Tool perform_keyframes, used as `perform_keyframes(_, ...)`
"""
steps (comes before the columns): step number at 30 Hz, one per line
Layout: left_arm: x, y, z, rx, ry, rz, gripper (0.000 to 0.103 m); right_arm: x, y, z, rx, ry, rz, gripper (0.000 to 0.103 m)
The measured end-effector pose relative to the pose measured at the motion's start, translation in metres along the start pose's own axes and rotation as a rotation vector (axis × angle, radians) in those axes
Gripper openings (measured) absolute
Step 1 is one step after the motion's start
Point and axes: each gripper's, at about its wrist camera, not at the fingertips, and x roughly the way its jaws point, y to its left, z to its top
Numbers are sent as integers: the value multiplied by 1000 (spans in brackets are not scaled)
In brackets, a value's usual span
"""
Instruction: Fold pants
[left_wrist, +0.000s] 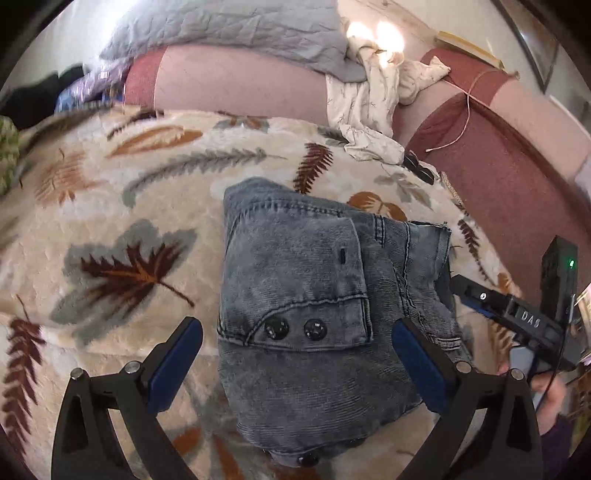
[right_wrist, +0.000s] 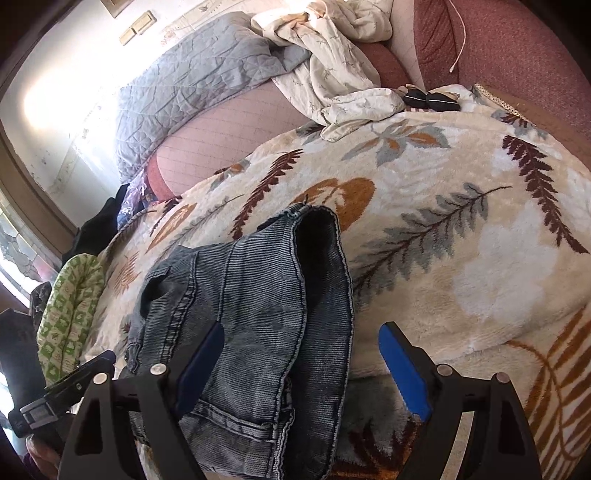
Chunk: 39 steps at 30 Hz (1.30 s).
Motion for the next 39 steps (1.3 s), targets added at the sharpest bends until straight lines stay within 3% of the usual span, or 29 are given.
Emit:
perform_keyframes(5,-3,-15,4,94,-34,85,103,2,-5,2,27,-6,0,88)
perform_keyframes(17,5,-27,7,163,-33,119,103,13,-6,4,34,15,-1,88)
perform_keyframes(21,12,-25,9,150,-19,94,103,15,-4,4,24,23,-2,88)
perform_keyframes(25,23,-18,8,103,12,5,103,19,-5,3,27,34,-1,88)
perform_keyframes(31,42,-7,5,61,44,-64,103,30,-3,2,19,72,-8,88)
perform_keyframes(39,53,-4,13,51,55,-110,103,49,1,2,1,116,3,92)
